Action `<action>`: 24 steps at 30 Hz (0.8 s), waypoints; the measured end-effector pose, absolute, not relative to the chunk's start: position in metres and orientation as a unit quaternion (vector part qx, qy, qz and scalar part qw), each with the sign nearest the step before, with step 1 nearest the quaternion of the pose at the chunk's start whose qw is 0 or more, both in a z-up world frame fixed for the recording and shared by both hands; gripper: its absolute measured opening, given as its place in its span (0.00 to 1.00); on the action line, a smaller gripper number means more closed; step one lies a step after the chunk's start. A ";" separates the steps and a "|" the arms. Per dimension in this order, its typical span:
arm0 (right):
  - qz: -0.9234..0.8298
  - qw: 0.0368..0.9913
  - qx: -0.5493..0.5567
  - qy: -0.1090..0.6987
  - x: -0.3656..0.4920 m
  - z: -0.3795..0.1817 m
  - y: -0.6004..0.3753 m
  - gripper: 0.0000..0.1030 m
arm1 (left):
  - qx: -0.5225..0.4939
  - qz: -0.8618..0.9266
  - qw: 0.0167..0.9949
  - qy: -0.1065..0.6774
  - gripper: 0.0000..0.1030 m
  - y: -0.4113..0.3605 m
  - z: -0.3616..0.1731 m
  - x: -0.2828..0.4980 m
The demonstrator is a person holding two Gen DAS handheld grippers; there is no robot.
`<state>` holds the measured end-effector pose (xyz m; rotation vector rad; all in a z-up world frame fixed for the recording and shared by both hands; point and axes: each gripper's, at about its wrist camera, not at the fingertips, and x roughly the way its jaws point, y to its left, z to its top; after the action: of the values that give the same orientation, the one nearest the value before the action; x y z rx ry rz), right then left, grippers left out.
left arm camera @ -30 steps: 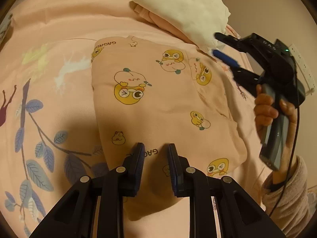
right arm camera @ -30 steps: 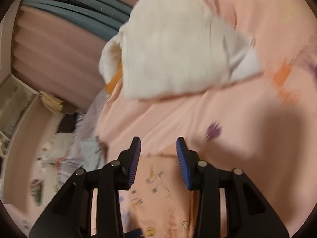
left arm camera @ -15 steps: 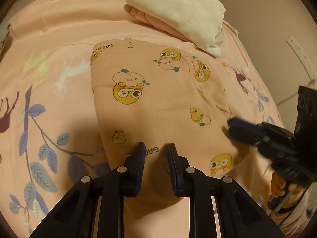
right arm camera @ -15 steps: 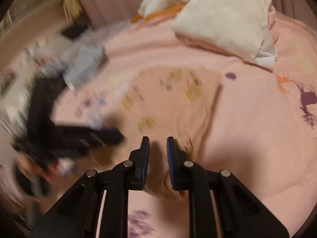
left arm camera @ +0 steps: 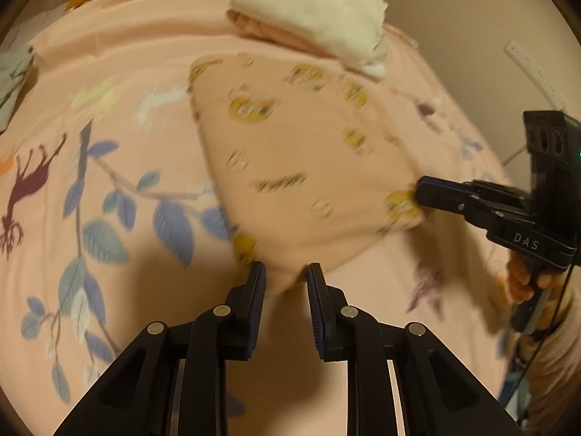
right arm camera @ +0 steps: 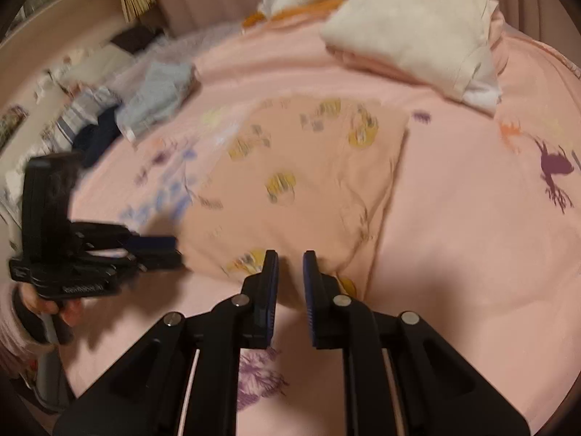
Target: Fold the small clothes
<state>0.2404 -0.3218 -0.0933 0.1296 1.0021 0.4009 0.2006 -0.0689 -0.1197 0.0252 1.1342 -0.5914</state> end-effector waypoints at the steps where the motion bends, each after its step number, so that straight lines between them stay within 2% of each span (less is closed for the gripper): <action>1: 0.179 0.852 0.052 0.489 0.241 -0.101 -0.321 0.10 | 0.015 -0.270 0.799 0.536 0.20 -0.069 -0.125 0.200; 4: 0.177 0.846 0.080 0.497 0.243 -0.111 -0.328 0.07 | -0.006 -0.270 0.796 0.541 0.20 -0.062 -0.128 0.200; 8: 0.173 0.845 0.084 0.498 0.237 -0.102 -0.333 0.13 | -0.050 -0.272 0.786 0.552 0.20 -0.043 -0.123 0.198; 9: 0.173 0.846 0.088 0.496 0.235 -0.098 -0.336 0.18 | -0.059 -0.272 0.785 0.554 0.20 -0.038 -0.123 0.196; 10: 0.168 0.849 0.095 0.492 0.232 -0.094 -0.341 0.37 | -0.068 -0.271 0.783 0.555 0.23 -0.033 -0.123 0.195; 11: 0.163 0.851 0.103 0.488 0.232 -0.092 -0.345 0.56 | -0.087 -0.270 0.780 0.558 0.33 -0.026 -0.123 0.196; 12: 0.158 0.854 0.118 0.482 0.231 -0.090 -0.352 0.59 | -0.104 -0.271 0.777 0.558 0.39 -0.023 -0.123 0.197; 13: 0.157 0.854 0.134 0.478 0.232 -0.090 -0.358 0.59 | -0.125 -0.270 0.776 0.557 0.49 -0.018 -0.123 0.198; 14: 0.156 0.852 0.153 0.476 0.233 -0.090 -0.363 0.59 | -0.142 -0.266 0.776 0.554 0.50 -0.014 -0.123 0.200; 24: 0.146 0.823 0.286 0.469 0.251 -0.102 -0.386 0.59 | -0.174 -0.251 0.779 0.547 0.50 -0.019 -0.121 0.223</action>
<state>0.2508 -0.3856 -0.1024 0.6076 0.9983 0.3097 0.2231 -0.0194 -0.1208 -0.3767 1.1830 -0.5431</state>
